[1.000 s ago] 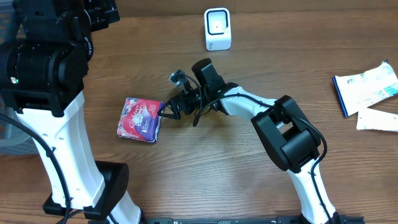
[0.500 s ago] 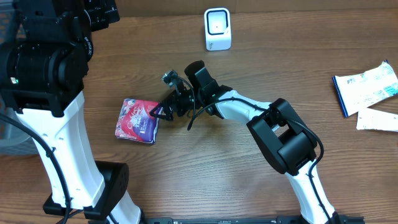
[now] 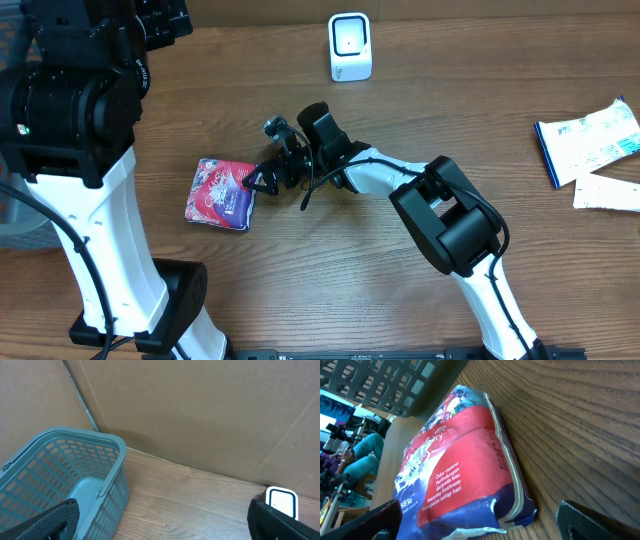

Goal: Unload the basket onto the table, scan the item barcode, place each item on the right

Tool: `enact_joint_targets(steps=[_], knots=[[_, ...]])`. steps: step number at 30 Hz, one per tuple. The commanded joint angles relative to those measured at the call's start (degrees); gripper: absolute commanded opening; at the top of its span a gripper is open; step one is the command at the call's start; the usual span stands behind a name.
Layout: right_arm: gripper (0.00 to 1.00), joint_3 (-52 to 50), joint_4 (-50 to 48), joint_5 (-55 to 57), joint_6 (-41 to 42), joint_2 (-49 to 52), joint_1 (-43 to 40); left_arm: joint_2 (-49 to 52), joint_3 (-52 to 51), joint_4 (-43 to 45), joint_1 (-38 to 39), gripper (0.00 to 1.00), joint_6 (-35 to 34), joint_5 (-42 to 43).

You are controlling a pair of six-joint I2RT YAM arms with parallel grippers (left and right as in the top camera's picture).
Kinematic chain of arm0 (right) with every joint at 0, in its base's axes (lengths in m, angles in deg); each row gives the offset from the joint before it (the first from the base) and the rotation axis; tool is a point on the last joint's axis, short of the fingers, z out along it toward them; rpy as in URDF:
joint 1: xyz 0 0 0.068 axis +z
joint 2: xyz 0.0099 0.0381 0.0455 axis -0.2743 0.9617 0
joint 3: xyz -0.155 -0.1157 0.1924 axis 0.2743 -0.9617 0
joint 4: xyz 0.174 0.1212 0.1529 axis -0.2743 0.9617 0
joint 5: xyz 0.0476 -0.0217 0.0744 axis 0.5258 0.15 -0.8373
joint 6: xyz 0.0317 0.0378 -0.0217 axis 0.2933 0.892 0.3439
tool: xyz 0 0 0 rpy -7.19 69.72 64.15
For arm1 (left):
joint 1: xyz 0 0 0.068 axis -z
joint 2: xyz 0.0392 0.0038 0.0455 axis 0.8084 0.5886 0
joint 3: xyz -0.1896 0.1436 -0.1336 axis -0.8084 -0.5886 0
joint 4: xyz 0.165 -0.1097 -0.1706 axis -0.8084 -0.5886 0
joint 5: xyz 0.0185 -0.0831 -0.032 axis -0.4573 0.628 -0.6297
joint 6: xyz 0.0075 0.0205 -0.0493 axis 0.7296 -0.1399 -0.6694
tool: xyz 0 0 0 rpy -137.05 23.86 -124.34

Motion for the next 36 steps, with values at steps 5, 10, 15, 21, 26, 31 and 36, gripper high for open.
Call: enact_joint_targets(steps=[5,10,15,21,26,31,36], knots=[[1.0,0.87,-1.01,-0.83,0.26,1.62,3.32,0.72,0.11,0.2,-0.57,1.0,0.85,-0.5],[0.87,1.68,-1.2,-0.7,0.28,2.51,3.76,0.72,0.11,0.2,-0.57,1.0,0.85,-0.5],[0.32,2.01,-1.14,0.24,0.35,2.86,3.74,0.72,0.11,0.2,-0.57,1.0,0.85,-0.5],[0.04,2.43,-0.96,2.56,2.32,2.86,3.15,0.72,0.11,0.2,-0.57,1.0,0.85,-0.5],[0.04,2.95,-0.5,1.4,3.37,2.84,0.79,0.72,0.11,0.2,-0.57,1.0,0.85,-0.5],[0.04,3.13,4.35,-3.13,3.28,1.05,-4.79,0.72,0.11,0.2,-0.57,1.0,0.85,-0.48],[0.04,3.13,16.85,-4.37,-2.54,-2.73,-11.02,0.72,0.11,0.2,-0.57,1.0,0.85,-0.5]])
